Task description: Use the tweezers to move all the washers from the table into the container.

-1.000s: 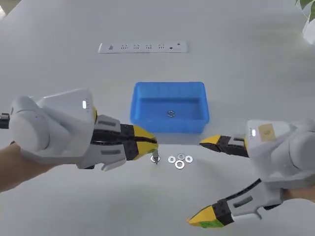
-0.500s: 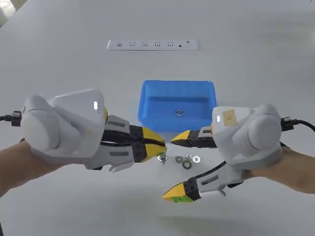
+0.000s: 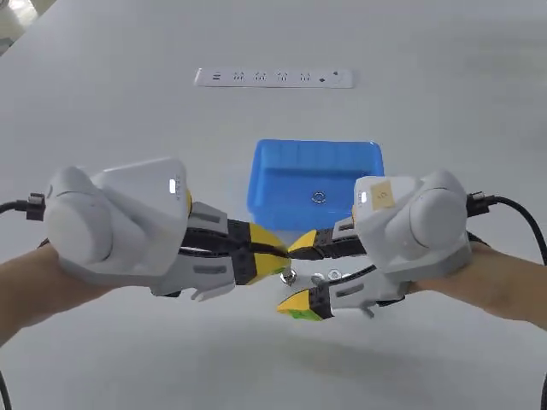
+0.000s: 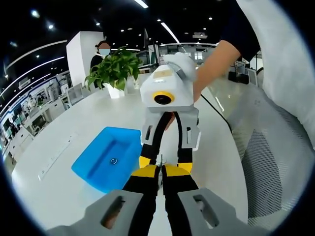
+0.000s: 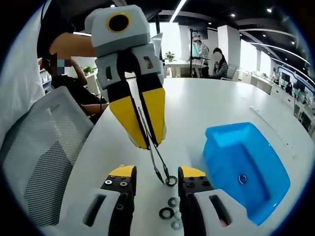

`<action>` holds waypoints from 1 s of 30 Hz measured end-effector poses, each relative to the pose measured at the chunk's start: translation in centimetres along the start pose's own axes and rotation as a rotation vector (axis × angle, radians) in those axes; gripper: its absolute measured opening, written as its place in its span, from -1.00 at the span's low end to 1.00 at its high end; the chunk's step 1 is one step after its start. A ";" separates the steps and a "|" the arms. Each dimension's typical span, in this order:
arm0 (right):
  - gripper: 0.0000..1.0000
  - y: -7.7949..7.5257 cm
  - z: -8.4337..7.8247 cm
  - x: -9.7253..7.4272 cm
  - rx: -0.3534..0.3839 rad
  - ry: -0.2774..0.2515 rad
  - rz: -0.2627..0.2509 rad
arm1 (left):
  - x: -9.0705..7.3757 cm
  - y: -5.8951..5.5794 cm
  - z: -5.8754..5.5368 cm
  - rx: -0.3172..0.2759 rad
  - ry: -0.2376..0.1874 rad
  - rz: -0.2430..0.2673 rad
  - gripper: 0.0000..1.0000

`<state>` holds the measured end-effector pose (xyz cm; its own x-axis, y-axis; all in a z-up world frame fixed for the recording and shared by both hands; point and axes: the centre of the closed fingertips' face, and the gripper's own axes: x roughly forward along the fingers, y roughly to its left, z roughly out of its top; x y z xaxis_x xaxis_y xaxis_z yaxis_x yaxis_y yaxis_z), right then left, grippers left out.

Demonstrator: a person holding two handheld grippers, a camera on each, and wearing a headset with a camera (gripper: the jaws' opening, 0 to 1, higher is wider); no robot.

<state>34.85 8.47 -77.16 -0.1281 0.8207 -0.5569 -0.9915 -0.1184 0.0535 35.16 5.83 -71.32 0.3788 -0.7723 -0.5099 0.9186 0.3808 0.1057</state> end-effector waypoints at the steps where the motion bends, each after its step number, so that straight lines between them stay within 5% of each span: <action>1: -0.38 -0.1 0.1 0.0 0.000 -0.001 0.000 | 0.0 0.0 0.0 -0.001 -0.002 0.000 -0.87; 14: -0.67 -0.4 -0.4 0.3 -0.062 0.038 -0.003 | 0.4 0.0 0.1 -0.003 -0.006 -0.005 -0.87; 30: -0.78 -0.3 -0.3 0.5 -0.105 0.046 -0.001 | 0.2 0.1 0.1 -0.007 -0.006 0.002 -0.87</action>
<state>35.12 8.80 -77.69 -0.1235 0.7947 -0.5944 -0.9836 -0.1774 -0.0328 35.39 5.67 -71.39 0.3812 -0.7746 -0.5047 0.9171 0.3856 0.1008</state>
